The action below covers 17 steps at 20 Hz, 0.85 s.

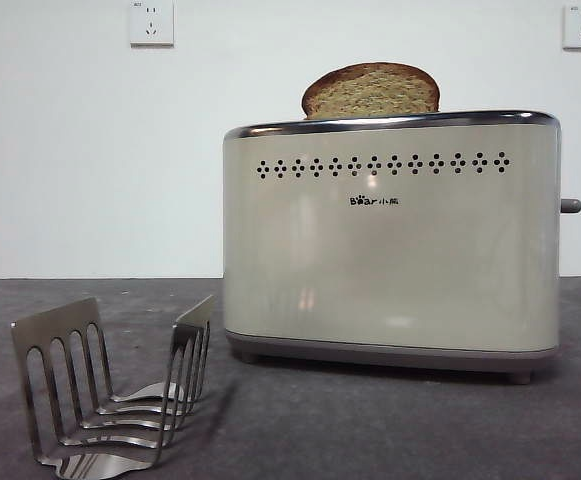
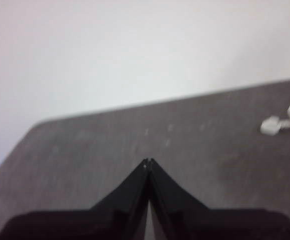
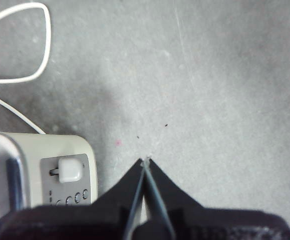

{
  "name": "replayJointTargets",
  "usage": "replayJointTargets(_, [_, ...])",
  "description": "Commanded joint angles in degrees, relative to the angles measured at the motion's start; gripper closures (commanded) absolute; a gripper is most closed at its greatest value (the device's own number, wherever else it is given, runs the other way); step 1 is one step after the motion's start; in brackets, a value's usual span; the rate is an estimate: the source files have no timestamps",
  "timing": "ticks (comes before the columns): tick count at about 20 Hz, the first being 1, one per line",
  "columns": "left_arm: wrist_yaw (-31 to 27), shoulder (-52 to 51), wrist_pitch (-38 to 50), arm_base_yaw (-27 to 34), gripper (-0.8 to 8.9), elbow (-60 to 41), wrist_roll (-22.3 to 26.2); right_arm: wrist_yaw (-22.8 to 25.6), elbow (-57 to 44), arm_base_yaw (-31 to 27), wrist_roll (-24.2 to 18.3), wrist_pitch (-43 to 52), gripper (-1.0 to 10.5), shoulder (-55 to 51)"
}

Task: Pick up a slice of bread from the rack,put the bread on the toaster,press the button

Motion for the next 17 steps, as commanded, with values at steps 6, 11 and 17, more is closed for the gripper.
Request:
replayJointTargets(6, [0.3, -15.3, -2.0, 2.2, 8.17, -15.2, -8.7, 0.1, 0.2, 0.0, -0.2, 0.8, 9.5, 1.6])
replayJointTargets(11, [-1.1, -15.3, -5.0, 2.2, 8.17, -15.3, -7.9, 0.5, 0.2, 0.0, -0.2, 0.8, 9.5, 1.6])
replayJointTargets(17, [-1.2, -14.2, -5.0, 2.2, 8.17, -15.3, -7.8, 0.5, 0.2, 0.0, -0.2, 1.0, 9.5, 1.6])
